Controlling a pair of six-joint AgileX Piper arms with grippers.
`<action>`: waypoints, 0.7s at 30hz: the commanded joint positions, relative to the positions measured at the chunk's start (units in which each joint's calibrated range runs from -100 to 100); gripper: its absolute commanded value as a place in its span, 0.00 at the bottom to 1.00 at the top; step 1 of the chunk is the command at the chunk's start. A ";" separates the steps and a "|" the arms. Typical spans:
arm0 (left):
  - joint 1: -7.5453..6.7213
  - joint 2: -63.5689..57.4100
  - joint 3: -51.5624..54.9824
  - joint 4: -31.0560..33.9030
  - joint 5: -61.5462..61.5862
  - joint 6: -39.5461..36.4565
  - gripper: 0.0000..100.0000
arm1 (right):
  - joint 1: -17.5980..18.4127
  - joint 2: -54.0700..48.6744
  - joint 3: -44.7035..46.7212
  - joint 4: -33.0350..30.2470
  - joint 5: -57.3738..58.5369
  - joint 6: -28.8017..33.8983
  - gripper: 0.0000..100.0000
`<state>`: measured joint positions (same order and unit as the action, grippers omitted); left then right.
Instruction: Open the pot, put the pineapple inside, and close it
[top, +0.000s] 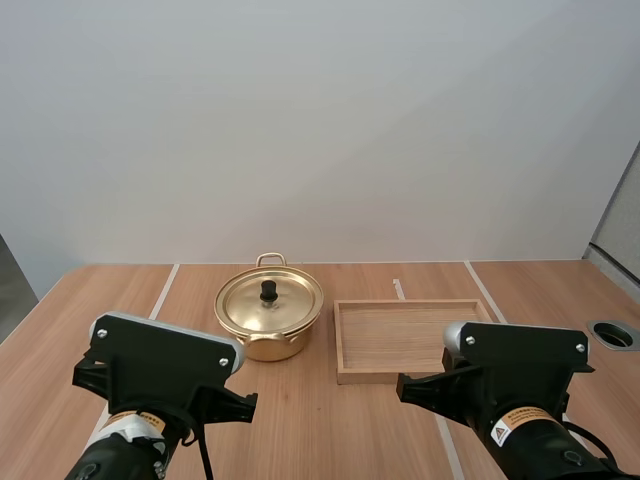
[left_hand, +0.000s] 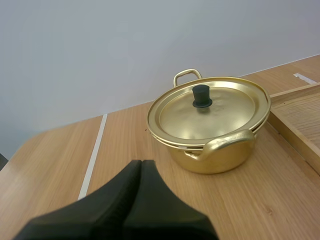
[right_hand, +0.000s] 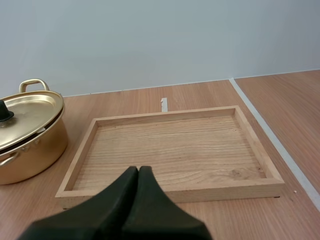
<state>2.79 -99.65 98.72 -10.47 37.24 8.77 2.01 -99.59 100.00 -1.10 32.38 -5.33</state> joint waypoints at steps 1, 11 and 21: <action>-0.07 -0.35 1.25 0.85 -3.59 -2.84 0.00 | 0.05 -0.41 0.00 -0.55 -1.24 0.26 0.00; -0.07 -0.35 1.28 11.78 -7.91 -22.81 0.00 | 0.05 -0.41 0.00 -0.55 -1.24 0.26 0.00; -0.07 -0.35 1.28 11.78 -7.91 -22.81 0.00 | 0.05 -0.41 0.00 -0.55 -1.24 0.26 0.00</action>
